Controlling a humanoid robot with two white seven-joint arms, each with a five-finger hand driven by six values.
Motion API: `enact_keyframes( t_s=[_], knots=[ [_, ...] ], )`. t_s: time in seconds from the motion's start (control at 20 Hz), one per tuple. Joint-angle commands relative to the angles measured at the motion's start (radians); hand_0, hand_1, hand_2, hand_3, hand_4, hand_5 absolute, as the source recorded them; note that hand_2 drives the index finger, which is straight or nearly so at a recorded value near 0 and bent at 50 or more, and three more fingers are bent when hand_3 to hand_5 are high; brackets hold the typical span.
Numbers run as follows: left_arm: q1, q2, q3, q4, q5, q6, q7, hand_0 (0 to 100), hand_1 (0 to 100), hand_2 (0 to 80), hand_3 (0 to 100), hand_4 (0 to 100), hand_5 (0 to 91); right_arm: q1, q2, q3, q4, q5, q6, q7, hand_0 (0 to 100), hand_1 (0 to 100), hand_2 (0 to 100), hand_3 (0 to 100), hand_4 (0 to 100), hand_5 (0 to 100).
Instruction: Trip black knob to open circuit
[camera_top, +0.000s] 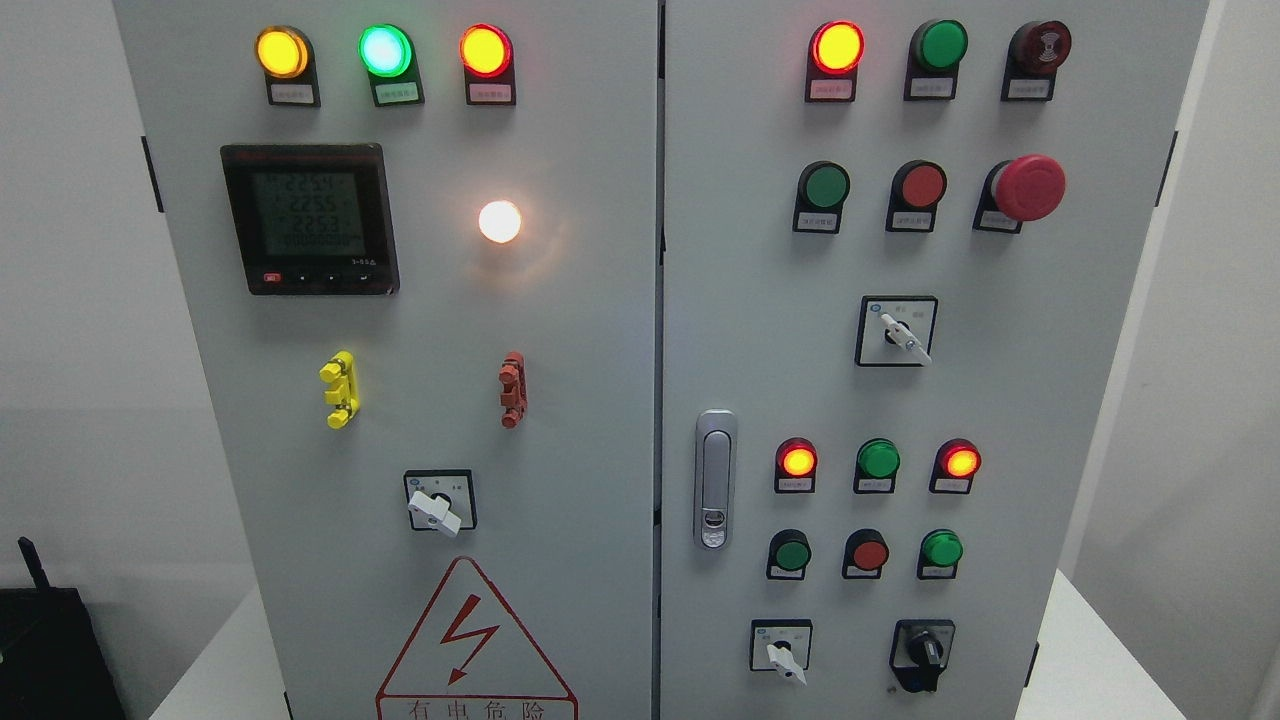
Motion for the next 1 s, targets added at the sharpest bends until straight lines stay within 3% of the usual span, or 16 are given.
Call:
enact_keyframes(
  t_s=[0.0,0.95],
  knots=[
    [-0.003,-0.002,0.001,0.000,0.002,-0.003,0.000,12,39,0.0,0,0,0.0,-0.019,0.005,-0.002,-0.041,-0.003,-0.010,-0.006,1,7,4,100,97,99],
    [-0.004,-0.002,0.001,0.000,0.002,-0.003,0.000,12,39,0.0,0,0,0.0,-0.059,0.006,0.006,-0.155,-0.003,0.034,-0.025,0,8,5,100,99,99]
  ],
)
